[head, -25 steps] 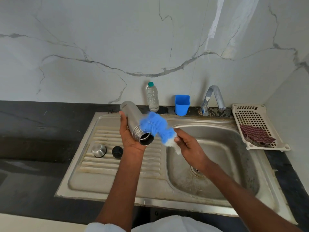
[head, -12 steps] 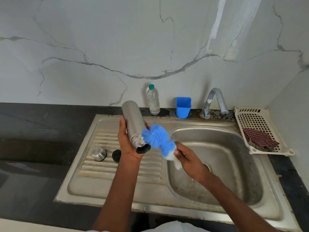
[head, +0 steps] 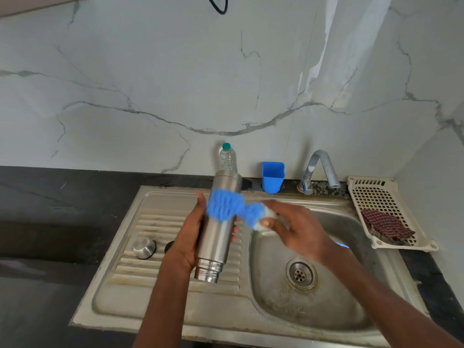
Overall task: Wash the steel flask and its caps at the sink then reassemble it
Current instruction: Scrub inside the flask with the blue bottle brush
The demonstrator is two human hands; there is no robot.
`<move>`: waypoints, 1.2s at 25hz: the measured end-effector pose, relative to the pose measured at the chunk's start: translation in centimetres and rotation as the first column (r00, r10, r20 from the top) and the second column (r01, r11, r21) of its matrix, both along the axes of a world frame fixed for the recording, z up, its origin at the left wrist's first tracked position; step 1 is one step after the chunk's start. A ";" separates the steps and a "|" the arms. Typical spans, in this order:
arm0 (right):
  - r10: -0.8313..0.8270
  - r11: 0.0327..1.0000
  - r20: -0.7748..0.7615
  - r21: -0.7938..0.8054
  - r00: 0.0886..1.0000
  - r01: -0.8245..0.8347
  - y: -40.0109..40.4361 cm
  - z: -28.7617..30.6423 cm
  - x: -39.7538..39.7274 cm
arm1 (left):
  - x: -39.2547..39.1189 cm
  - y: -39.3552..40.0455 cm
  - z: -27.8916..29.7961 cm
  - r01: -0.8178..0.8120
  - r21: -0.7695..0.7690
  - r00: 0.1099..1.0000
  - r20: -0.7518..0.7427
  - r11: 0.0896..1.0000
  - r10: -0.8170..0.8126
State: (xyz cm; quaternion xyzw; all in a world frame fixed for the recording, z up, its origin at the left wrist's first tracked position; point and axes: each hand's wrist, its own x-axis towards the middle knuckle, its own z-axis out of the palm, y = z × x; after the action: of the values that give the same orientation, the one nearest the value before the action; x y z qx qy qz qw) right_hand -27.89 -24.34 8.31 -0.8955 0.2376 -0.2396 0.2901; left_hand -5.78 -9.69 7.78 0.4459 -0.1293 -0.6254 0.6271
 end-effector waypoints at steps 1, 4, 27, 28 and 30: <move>-0.091 0.994 0.023 0.059 0.996 0.089 -0.7 0.2 0.1 | 0.0 0.0 -0.1 0.041 -0.041 0.999 0.001 0.998 -0.041; -0.309 0.935 0.080 0.210 0.948 0.287 -2.1 2.2 -0.1 | 0.0 -0.1 -0.4 0.087 -0.067 0.988 0.130 0.994 -0.078; -0.434 0.885 -0.151 0.114 0.888 0.452 2.6 9.6 -1.1 | -2.3 -1.2 -1.0 -0.004 -0.162 0.710 0.695 0.987 0.117; -0.421 0.895 -0.153 0.088 0.894 0.436 2.6 9.8 -1.0 | -2.6 -1.5 -0.9 -0.003 -0.167 0.702 0.702 0.986 0.121; -0.355 0.934 -0.111 -0.090 0.928 0.346 3.2 9.8 -1.8 | -2.6 -1.5 -0.9 -0.040 -0.174 0.692 0.706 0.984 0.153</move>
State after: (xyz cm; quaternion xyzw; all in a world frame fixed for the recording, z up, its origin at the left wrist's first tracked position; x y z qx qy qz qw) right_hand -29.66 -21.15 18.15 -0.8613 0.4032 -0.2388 0.1963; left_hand -8.34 -11.22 6.84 0.6133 -0.3845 -0.3576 0.5900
